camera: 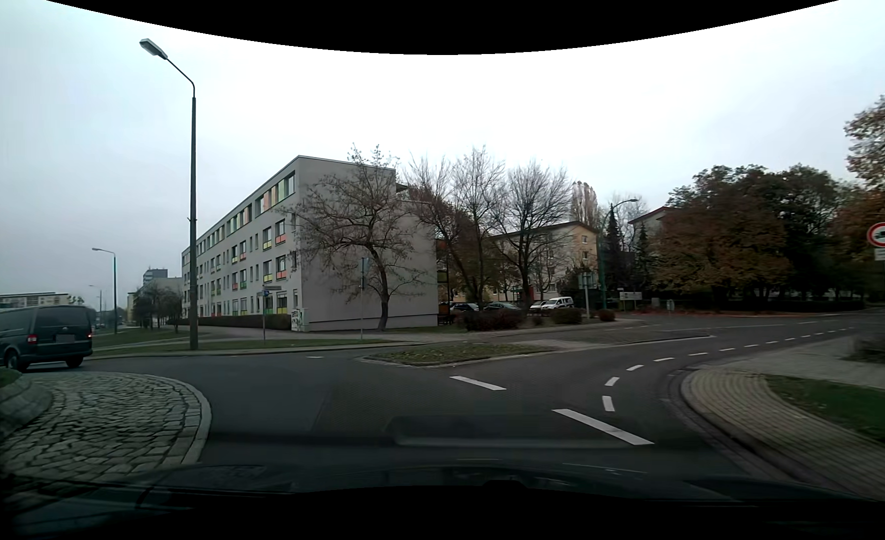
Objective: Follow the waypoints while adhering to traffic rules and regulations
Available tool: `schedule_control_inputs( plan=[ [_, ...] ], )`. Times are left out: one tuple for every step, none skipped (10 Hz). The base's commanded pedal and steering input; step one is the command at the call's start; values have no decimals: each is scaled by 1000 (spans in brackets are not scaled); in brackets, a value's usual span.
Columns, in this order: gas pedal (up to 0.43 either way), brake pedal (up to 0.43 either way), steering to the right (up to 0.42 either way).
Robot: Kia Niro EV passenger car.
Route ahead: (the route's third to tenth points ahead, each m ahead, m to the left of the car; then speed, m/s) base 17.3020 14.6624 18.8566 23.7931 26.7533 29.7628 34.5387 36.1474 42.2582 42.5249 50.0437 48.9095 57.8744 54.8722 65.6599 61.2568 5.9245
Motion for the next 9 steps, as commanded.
schedule_control_inputs(
  plan=[
    [150, 0, -235],
    [150, 0, -247],
    [150, 0, -258],
    [150, 0, -270],
    [138, 0, -280],
    [138, 0, -287],
    [130, 0, -289],
    [130, 0, -290],
    [130, 0, -296]
  ],
)
